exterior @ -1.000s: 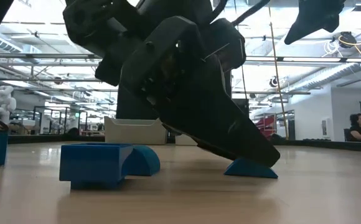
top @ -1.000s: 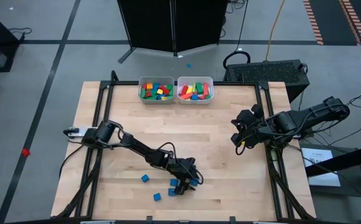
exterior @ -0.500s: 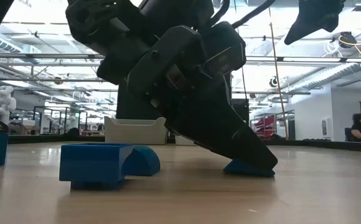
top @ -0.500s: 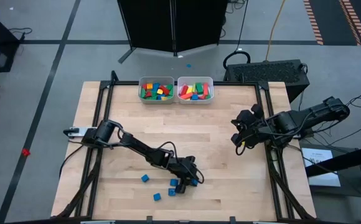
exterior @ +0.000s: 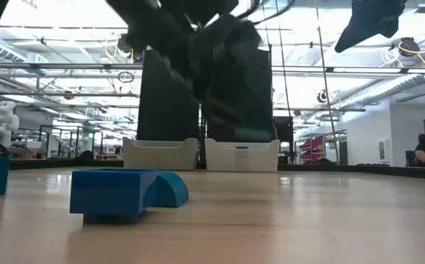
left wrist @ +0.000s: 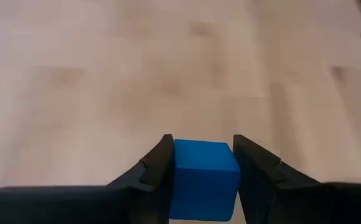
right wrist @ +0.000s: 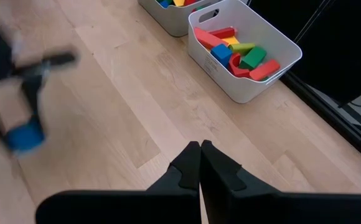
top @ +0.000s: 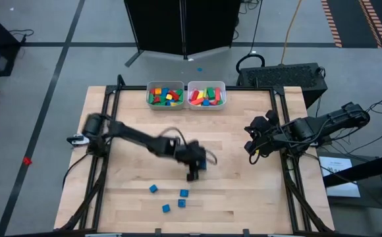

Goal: Sort blocks by size
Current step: Put the blue triangular block into the gray bin

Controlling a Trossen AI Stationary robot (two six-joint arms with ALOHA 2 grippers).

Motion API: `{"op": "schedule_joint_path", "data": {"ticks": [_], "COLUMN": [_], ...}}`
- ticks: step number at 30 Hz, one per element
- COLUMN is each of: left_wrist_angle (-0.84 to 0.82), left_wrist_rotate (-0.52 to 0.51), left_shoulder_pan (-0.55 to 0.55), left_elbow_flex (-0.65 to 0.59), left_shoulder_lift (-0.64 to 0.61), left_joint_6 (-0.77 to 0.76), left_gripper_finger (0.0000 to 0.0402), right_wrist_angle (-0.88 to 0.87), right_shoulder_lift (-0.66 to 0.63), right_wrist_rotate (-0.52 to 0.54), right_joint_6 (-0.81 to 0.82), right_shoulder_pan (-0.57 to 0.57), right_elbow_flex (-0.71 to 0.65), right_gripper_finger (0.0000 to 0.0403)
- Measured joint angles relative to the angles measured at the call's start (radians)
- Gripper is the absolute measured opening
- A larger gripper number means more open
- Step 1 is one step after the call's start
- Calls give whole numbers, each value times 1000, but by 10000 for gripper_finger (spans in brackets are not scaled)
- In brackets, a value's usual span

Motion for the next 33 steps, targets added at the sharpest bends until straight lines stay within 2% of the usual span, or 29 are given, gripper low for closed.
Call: {"op": "schedule_joint_path", "data": {"ticks": [2,6,9,14,19,22,26,33], "left_wrist_angle": [-100,-246,-347,-446,-450,-459,-472,-487], "left_wrist_rotate": [-41,-186,-241,-246,-191,-142,-134,-61], "left_shoulder_pan": [62,209,340,571,742,792,805,794], "left_elbow_flex": [-1,-2,2,0,-1,-17,-45,-41], "left_shoulder_lift": [-70,-214,-307,-391,-374,-348,-316,-309], "left_joint_6": [29,96,112,166,189,213,242,287], "left_gripper_finger": [123,123,123,123,123,123,126,248], "right_wrist_angle": [0,1,4,4,6,8,10,11], "right_shoulder_lift": [0,0,0,0,0,0,0,0], "right_wrist_rotate": [0,5,6,6,6,7,7,7], "right_joint_6": [0,0,1,26,28,30,33,49], "right_shoulder_pan": [0,0,0,0,0,0,-1,-1], "right_elbow_flex": [0,0,0,0,0,0,0,0], "right_gripper_finger": [0,0,0,0,0,0,0,0]}}
